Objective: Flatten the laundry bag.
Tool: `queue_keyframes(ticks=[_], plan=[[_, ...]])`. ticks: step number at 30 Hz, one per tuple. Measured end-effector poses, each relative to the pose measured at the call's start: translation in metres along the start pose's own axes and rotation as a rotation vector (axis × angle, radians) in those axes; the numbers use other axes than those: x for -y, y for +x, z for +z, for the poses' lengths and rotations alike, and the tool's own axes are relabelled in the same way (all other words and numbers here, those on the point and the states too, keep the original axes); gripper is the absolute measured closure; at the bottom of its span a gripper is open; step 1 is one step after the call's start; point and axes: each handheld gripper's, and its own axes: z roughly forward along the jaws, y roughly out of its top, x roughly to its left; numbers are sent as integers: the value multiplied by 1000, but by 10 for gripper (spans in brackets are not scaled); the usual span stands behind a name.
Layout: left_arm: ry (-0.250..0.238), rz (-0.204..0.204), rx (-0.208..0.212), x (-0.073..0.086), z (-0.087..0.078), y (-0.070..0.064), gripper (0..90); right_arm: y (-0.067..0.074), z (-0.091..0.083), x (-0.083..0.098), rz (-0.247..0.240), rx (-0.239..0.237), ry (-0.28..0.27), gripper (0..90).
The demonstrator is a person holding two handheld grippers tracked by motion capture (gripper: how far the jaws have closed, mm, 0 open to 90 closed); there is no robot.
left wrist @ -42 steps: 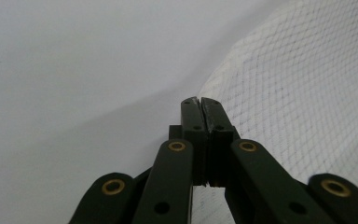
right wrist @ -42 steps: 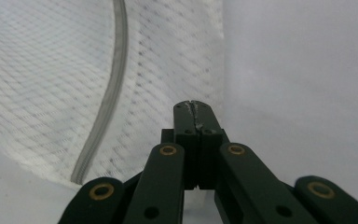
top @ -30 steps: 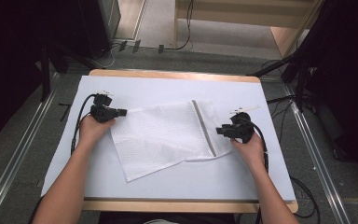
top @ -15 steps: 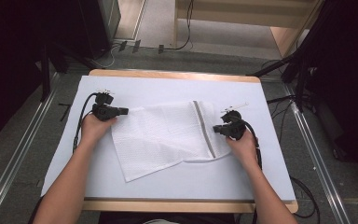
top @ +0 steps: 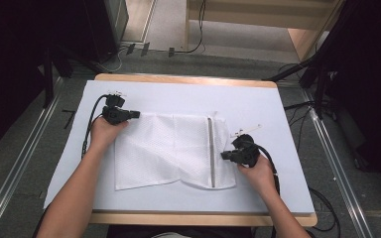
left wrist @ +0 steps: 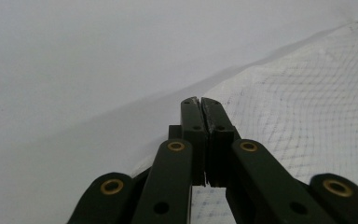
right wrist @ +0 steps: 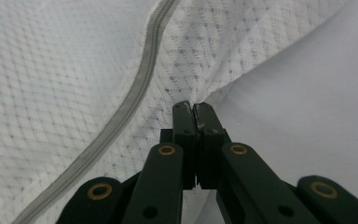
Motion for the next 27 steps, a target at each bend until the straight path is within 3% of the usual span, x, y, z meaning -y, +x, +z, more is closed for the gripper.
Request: queue_keyframes(ticks=[4, 8, 13, 21, 27], plan=[[1, -5, 14, -1, 1, -1, 872, 5, -5, 2, -22, -9, -6, 845], [-18, -8, 45, -1, -10, -6, 726, -6, -17, -2, -9, 18, -80, 757], [-34, -23, 34, 5, -31, -12, 616, -21, -24, -11, 5, 32, -152, 698], [-41, -66, 7, 32, -62, -19, 557, -38, -11, -36, -8, 64, -171, 653], [-9, -58, -24, 60, -81, -33, 548, -51, 1, -59, -7, 83, -166, 630]])
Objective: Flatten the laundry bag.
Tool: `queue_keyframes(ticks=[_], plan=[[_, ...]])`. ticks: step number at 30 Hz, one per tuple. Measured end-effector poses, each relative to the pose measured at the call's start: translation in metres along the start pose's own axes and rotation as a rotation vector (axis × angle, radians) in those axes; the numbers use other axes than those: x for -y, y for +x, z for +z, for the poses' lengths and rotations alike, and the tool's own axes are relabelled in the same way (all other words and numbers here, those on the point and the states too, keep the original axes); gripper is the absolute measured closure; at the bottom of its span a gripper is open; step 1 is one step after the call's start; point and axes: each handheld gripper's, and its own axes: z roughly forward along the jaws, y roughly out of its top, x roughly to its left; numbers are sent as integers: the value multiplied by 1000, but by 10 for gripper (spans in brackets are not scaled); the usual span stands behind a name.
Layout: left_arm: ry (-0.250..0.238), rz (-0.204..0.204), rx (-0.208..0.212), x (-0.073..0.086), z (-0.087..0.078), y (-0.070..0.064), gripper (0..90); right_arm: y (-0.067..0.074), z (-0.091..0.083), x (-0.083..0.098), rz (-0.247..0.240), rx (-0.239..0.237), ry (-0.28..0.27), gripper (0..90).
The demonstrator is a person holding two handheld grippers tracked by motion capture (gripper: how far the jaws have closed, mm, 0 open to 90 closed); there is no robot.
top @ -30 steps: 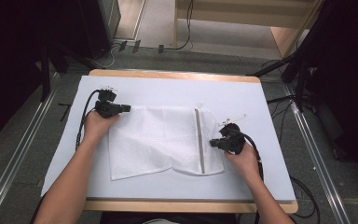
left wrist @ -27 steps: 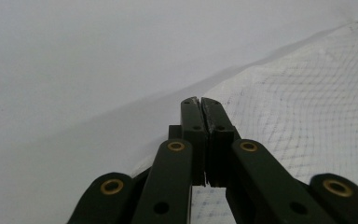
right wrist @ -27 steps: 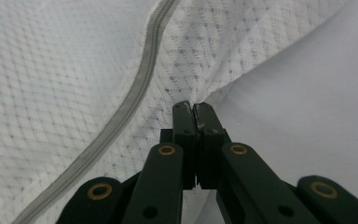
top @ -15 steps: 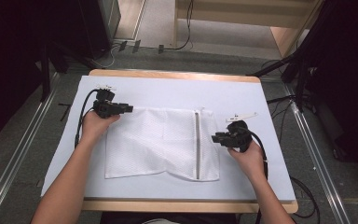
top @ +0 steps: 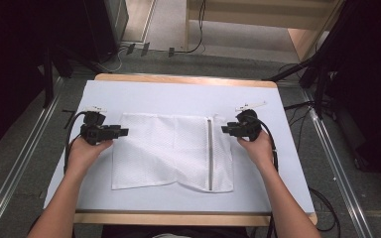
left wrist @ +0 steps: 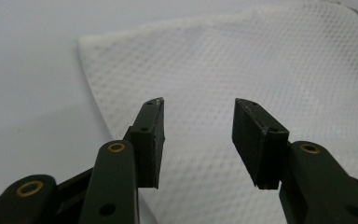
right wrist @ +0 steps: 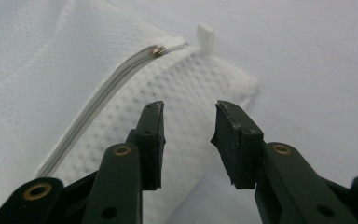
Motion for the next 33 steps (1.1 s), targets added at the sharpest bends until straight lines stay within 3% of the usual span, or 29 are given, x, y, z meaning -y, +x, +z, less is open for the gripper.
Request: queue_keyframes(ticks=[2, 9, 11, 13, 15, 18, 20, 21, 24, 25, 29, 33], plan=[[5, -3, -10, 10, -5, -3, 545, -6, 4, -6, 14, 6, 1, 575], [27, -20, -58, 40, -10, -4, 534, -23, 20, -21, 14, 32, -3, 569], [27, -37, -53, 45, -8, -3, 534, -25, 27, -24, 17, 25, 8, 565], [53, -25, -80, 49, 0, -3, 534, -25, 35, -26, 10, 29, 24, 561], [38, -27, -89, 49, 1, -4, 570, -24, 42, -28, -3, 38, 38, 562], [32, 15, -111, 51, 4, -9, 660, -19, 51, -26, -27, 39, 74, 650], [36, 38, -129, 51, 5, -11, 728, -13, 52, -26, -71, 98, 75, 711], [37, 35, -137, 51, 5, -11, 767, -11, 51, -27, -59, 108, 84, 760], [36, 7, -117, 50, 5, -6, 865, -11, 51, -26, -34, 95, 90, 868], [45, -7, -83, 50, 6, -4, 900, -12, 50, -26, -18, 81, 94, 877], [69, -4, -78, 45, 7, -4, 900, -16, 49, -24, 11, 60, 87, 896], [63, -62, -6, 38, 8, 7, 900, -18, 46, -24, 34, 46, 105, 900]])
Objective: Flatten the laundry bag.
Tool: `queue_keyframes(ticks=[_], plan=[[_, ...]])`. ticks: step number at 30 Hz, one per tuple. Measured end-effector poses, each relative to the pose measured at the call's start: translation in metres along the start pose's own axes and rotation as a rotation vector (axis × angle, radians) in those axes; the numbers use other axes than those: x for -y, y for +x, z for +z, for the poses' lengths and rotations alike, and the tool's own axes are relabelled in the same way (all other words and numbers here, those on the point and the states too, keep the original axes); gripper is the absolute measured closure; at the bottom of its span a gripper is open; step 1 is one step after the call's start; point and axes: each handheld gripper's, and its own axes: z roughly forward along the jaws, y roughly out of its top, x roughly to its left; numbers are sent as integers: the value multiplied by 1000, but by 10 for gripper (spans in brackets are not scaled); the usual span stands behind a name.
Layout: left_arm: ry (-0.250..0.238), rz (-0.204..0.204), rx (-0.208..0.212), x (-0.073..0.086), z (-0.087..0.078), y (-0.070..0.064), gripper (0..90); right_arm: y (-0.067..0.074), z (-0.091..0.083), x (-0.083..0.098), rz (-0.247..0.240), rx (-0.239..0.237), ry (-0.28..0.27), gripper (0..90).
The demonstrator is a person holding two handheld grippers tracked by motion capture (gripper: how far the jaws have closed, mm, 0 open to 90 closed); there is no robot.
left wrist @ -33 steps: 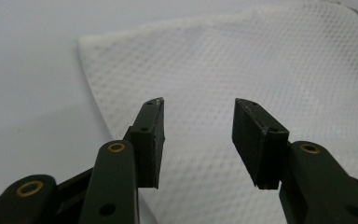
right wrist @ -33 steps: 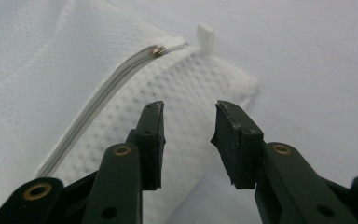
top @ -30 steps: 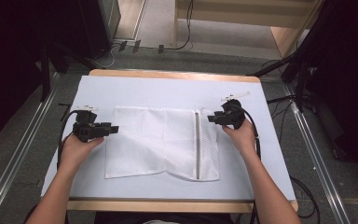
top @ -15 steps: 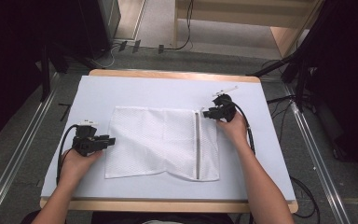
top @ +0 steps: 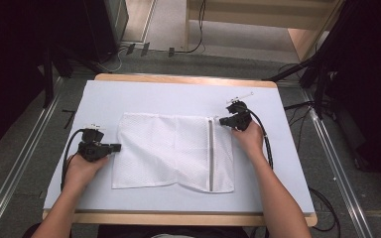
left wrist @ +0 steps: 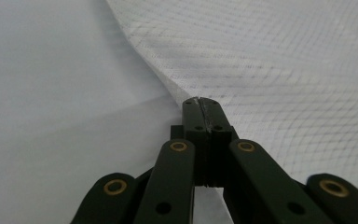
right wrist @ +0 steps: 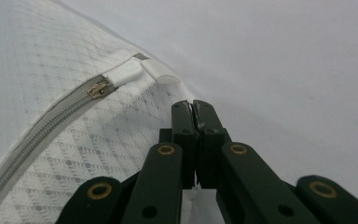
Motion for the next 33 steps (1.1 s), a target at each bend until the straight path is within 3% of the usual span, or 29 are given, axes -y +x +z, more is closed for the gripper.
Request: queue_keyframes(ticks=[5, 12, 20, 22, 29, 33], plan=[[-22, -5, 8, -18, 4, 8, 900, 0, -13, 9, -23, 12, 0, 898], [-21, 16, -13, -50, 24, 12, 900, 0, -26, 31, 15, -20, -8, 893], [-50, 5, 1, -76, 37, 19, 900, 17, -40, 55, 0, -16, -6, 892], [-53, 16, -8, -81, 39, 20, 900, 21, -43, 62, 12, -30, -7, 890], [-54, 41, -31, -91, 43, 22, 900, 43, -55, 83, -24, -70, 6, 887], [-57, 21, -20, -92, 44, 27, 900, 55, -59, 90, -41, -121, 23, 875]])
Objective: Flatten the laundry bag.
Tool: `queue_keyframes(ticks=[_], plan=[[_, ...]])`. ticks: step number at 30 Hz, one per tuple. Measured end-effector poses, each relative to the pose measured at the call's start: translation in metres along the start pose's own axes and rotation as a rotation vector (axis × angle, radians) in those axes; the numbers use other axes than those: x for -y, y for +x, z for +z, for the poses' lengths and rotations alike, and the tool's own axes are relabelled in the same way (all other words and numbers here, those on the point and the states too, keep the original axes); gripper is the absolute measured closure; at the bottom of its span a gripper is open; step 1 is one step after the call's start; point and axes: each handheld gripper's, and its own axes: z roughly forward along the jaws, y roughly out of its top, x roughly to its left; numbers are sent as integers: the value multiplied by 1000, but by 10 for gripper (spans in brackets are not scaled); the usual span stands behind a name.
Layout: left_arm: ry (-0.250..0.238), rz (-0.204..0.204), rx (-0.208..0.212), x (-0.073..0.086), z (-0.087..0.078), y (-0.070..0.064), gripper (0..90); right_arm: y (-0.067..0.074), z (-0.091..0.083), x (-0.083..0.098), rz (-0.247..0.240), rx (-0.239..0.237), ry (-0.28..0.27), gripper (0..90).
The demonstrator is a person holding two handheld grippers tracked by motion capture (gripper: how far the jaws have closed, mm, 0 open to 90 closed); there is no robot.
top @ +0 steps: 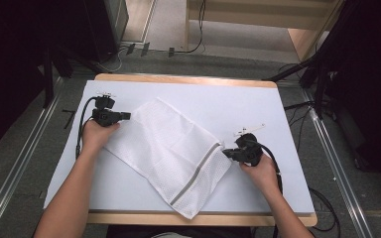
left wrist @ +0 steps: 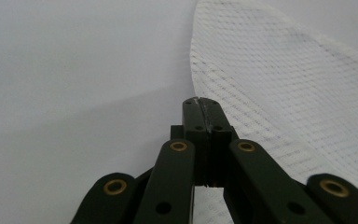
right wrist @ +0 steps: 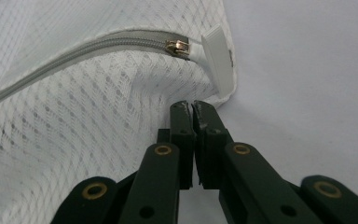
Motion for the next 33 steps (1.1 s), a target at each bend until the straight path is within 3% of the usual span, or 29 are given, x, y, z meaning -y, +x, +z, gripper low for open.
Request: queue_keyframes(ticks=[2, 4, 8, 14, 19, 25, 33], plan=[[1, 2, -2, 1, 0, 0, 900, 1, -3, 0, -19, 4, -14, 842], [-1, 8, 3, 2, -2, -1, 825, -2, -7, -1, -12, 22, -44, 793], [-2, 17, 12, 4, -9, -5, 701, -15, -14, -5, -9, 56, -78, 762], [0, 18, 6, 13, -22, -12, 617, -32, -13, -18, 22, 61, -115, 737], [-19, 22, -8, 21, -37, -19, 549, -30, -6, -36, 5, 59, -122, 716], [-41, 13, -10, 32, -57, -28, 516, -24, 8, -58, -27, 25, -124, 694], [-22, 3, -13, 63, -71, -44, 521, -14, 34, -88, -67, -24, -91, 678]])
